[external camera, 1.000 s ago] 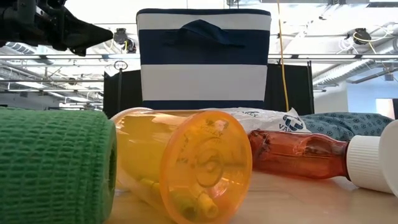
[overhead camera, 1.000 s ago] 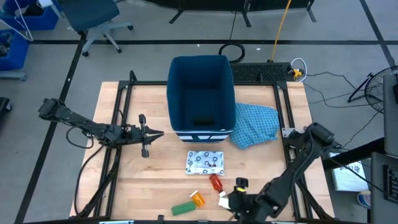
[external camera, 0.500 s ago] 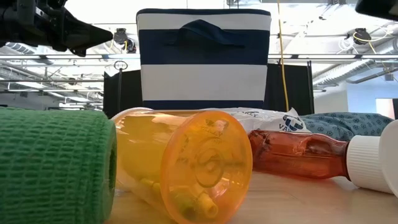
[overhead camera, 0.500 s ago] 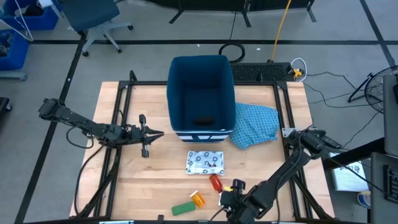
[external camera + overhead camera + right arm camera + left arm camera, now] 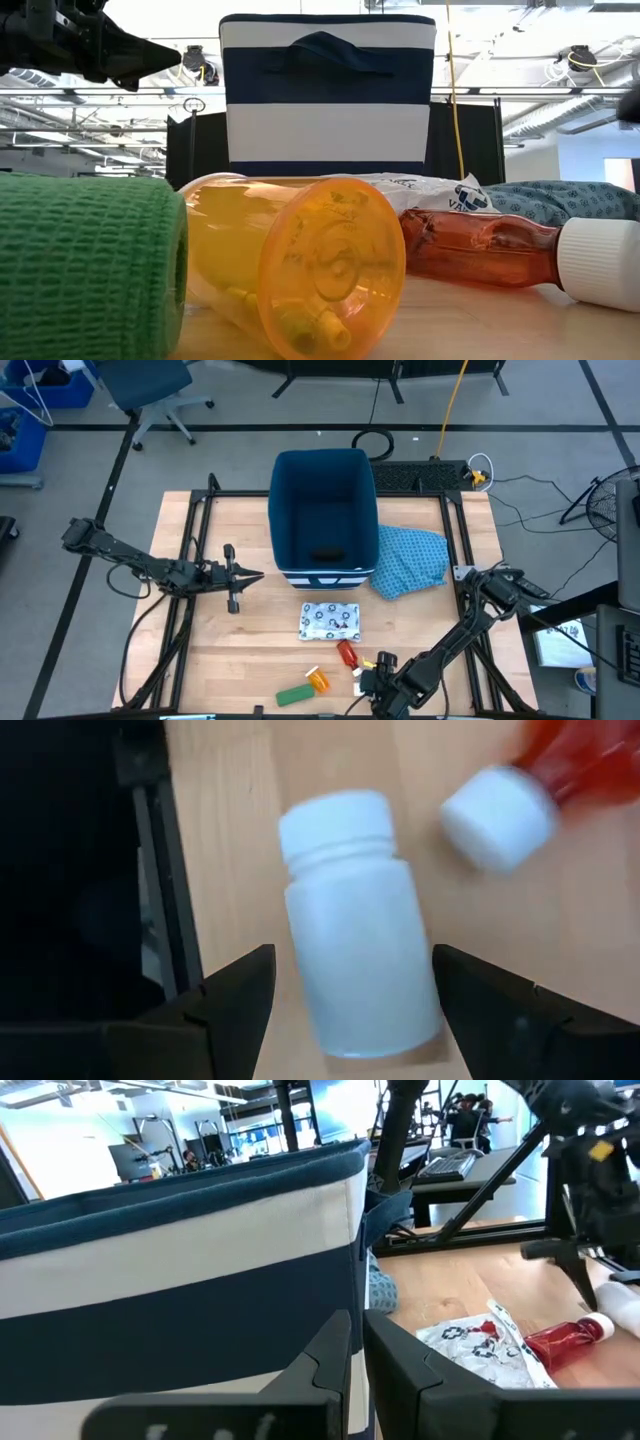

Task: Pick & place medical supplies in basket/bin
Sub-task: Put the white medicine bottle into the blue bin

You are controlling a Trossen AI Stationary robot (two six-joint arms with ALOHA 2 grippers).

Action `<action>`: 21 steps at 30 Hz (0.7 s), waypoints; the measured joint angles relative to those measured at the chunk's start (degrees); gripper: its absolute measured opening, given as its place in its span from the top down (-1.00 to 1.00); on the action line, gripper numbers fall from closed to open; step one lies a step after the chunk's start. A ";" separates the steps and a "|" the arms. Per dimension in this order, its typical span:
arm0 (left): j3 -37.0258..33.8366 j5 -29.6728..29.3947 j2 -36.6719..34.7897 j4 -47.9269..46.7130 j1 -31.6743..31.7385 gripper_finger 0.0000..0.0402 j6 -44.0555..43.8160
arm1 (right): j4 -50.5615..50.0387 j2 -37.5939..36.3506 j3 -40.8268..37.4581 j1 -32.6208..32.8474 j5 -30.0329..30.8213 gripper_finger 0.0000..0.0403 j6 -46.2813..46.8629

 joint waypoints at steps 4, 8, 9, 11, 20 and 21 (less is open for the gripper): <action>0.00 0.00 0.00 -0.01 0.00 0.83 0.00 | 2.73 -0.08 -2.23 -0.06 -0.10 -0.31 -1.30; 0.00 0.00 -0.01 -0.01 0.00 0.83 0.02 | 3.93 -0.22 -3.29 -0.02 0.18 -0.31 -5.22; 0.00 0.00 -0.02 -0.02 0.00 0.83 0.02 | 3.93 -0.22 -3.29 0.00 0.16 -0.30 -6.06; 0.00 0.00 0.00 -0.02 0.00 0.82 0.02 | 3.95 -0.20 -3.32 0.00 0.19 -0.28 -6.69; 0.00 0.00 0.00 -0.02 0.00 0.82 0.04 | 3.66 -0.47 -3.46 -0.06 0.47 0.10 -7.64; 0.00 0.00 0.00 -0.02 0.00 0.82 0.04 | 3.70 -0.65 -3.48 -0.06 0.45 0.14 -7.88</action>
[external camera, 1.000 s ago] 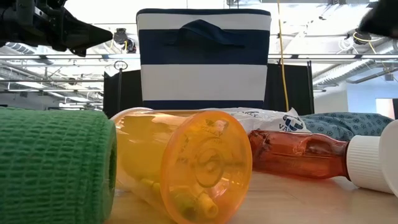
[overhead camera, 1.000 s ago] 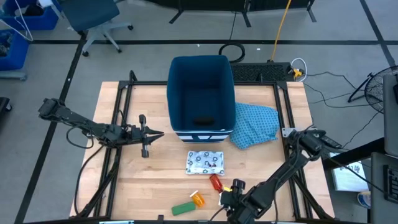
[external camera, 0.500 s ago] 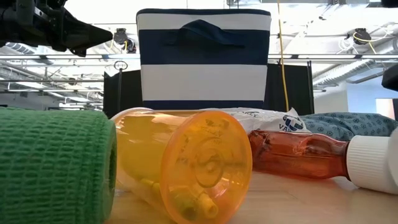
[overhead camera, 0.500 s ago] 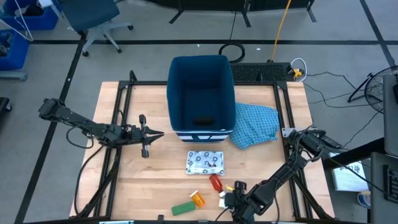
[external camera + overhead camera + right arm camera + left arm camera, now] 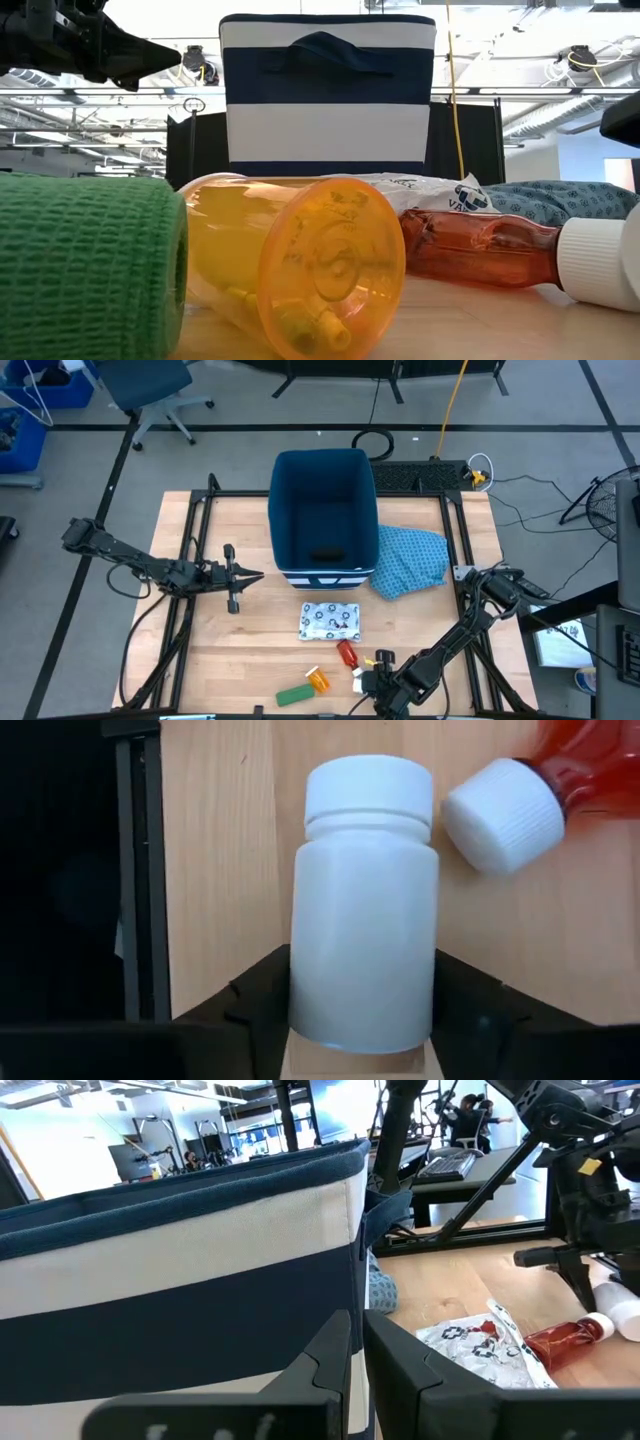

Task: Pick & place medical supplies in basket/bin
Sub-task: Put the white medicine bottle into the blue bin

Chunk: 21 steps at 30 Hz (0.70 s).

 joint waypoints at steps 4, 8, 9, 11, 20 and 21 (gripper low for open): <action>0.00 0.00 -0.02 0.00 0.00 0.82 0.00 | 0.91 -2.25 -0.08 -0.04 0.02 0.17 -3.00; 0.00 0.02 -0.02 0.04 0.00 0.82 -0.02 | 1.70 -6.20 -0.04 -0.04 2.62 0.05 -8.48; 0.00 0.02 0.00 0.04 0.00 0.82 -0.01 | 2.00 -7.36 -0.05 -0.02 4.12 0.03 -10.19; 0.00 0.02 -0.01 0.04 0.02 0.82 0.00 | 3.35 -10.46 -0.05 -0.04 5.94 0.02 -15.32; 0.00 0.00 -0.02 0.06 0.02 0.82 0.02 | 17.95 -28.33 -9.73 -0.90 7.51 0.16 -42.92; 0.00 0.00 0.00 0.04 0.01 0.82 0.03 | 20.18 -31.18 -12.81 -1.57 7.60 0.16 -43.33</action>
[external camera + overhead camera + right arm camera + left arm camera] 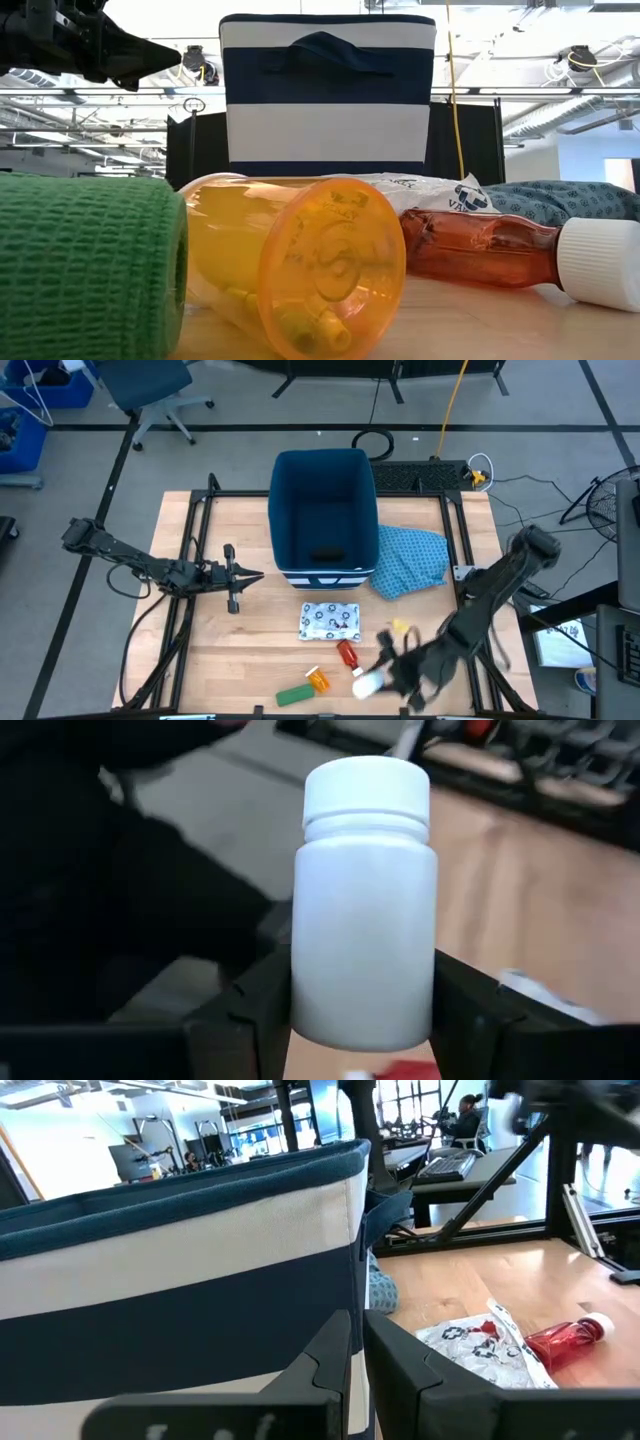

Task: Pick & place medical supplies in basket/bin
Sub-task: Put the white medicine bottle into the blue bin

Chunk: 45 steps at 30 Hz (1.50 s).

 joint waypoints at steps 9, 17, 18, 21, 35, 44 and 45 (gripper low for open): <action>0.00 -0.04 0.00 -0.02 0.00 0.82 -0.01 | 34.80 -26.15 -34.59 -4.28 1.61 0.12 -4.31; 0.00 -0.09 0.00 0.07 0.01 0.82 0.01 | 42.06 -40.35 -48.41 -6.14 4.37 0.12 -10.14; 0.00 -0.09 -0.02 0.07 0.01 0.82 0.25 | 41.85 -41.68 -49.07 -6.48 4.44 0.12 -11.24; 0.00 -0.11 0.00 0.11 0.01 0.82 1.95 | 40.85 -45.24 -50.07 -7.69 4.35 0.13 -13.90; 0.00 -0.58 -0.01 2.57 0.01 0.82 3.93 | 33.25 -49.76 -50.08 -13.64 2.45 0.13 -20.35; 0.00 -0.68 -0.02 3.25 0.01 0.82 6.07 | 40.55 -49.74 -55.65 -13.86 -2.22 0.13 -15.39; 0.00 -0.68 0.00 3.08 0.01 0.82 6.07 | 42.91 -49.76 -56.63 -13.86 -2.20 0.13 -15.48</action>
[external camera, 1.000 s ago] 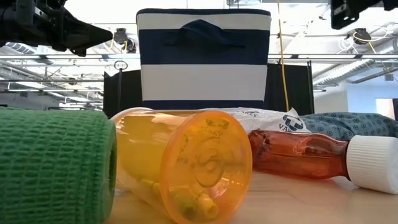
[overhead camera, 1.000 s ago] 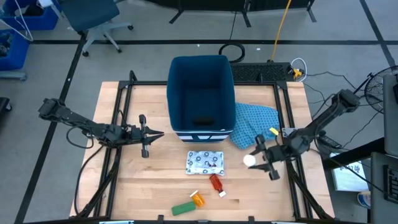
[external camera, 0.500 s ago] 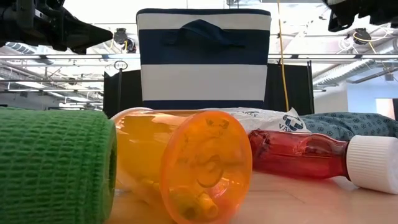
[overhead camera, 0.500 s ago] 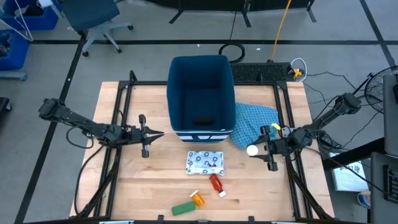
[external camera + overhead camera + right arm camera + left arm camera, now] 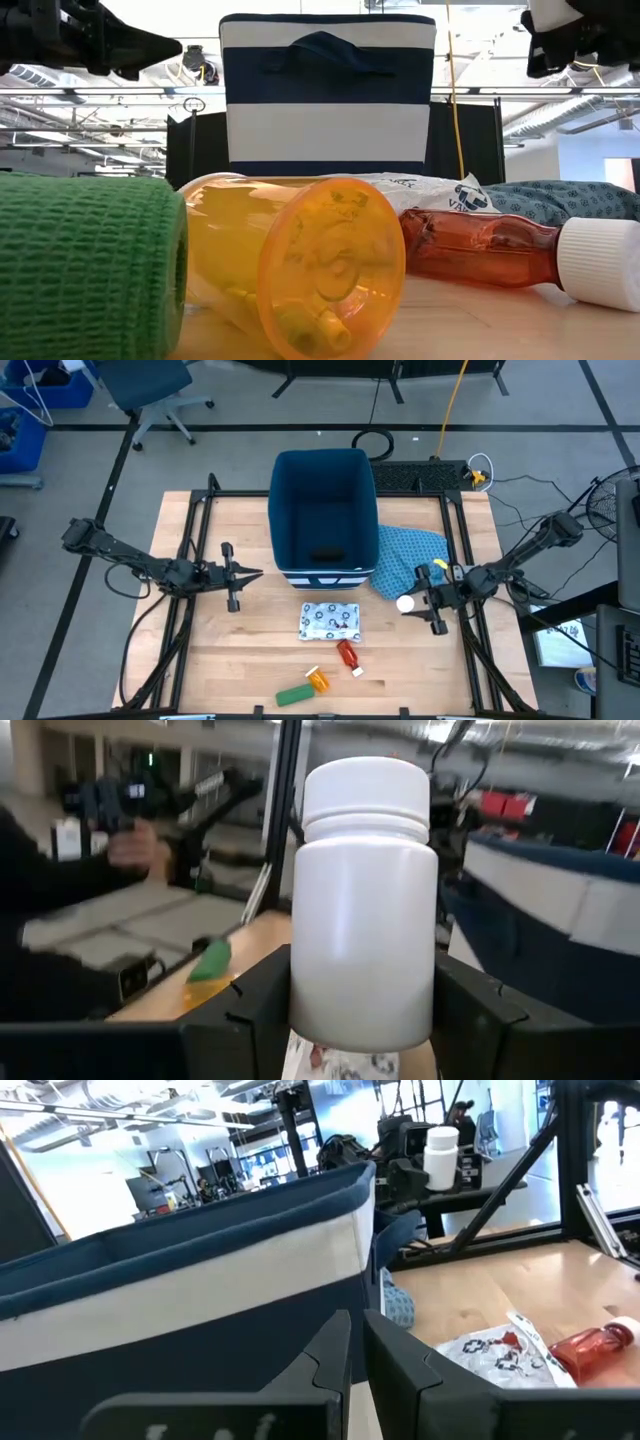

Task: Pick & place medical supplies in basket/bin
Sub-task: Put the white medicine bottle into the blue bin

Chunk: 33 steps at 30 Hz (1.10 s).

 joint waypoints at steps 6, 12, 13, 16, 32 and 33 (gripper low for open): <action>0.00 0.02 -0.02 0.01 0.00 0.82 -0.02 | 7.32 -0.07 -3.12 0.00 -1.19 0.13 -1.95; 0.01 -1.36 -0.02 0.03 0.00 0.82 -1.12 | 7.78 0.09 1.96 0.00 -1.31 0.13 -1.89; 0.01 -1.38 -0.02 0.05 0.00 0.82 -1.53 | 7.84 -0.04 4.20 -0.03 -1.33 0.13 -2.16; 0.00 -1.38 -0.01 0.03 0.00 0.82 -2.32 | -3.55 0.56 13.96 -0.85 -1.36 0.14 -3.99; 0.02 -1.40 -0.02 0.05 0.00 0.82 -2.08 | -59.34 35.81 81.17 -42.23 -13.85 0.16 -5.13; 0.02 -1.40 -0.02 0.05 0.00 0.82 -2.06 | -61.58 38.67 84.35 -44.85 -15.39 0.16 -5.13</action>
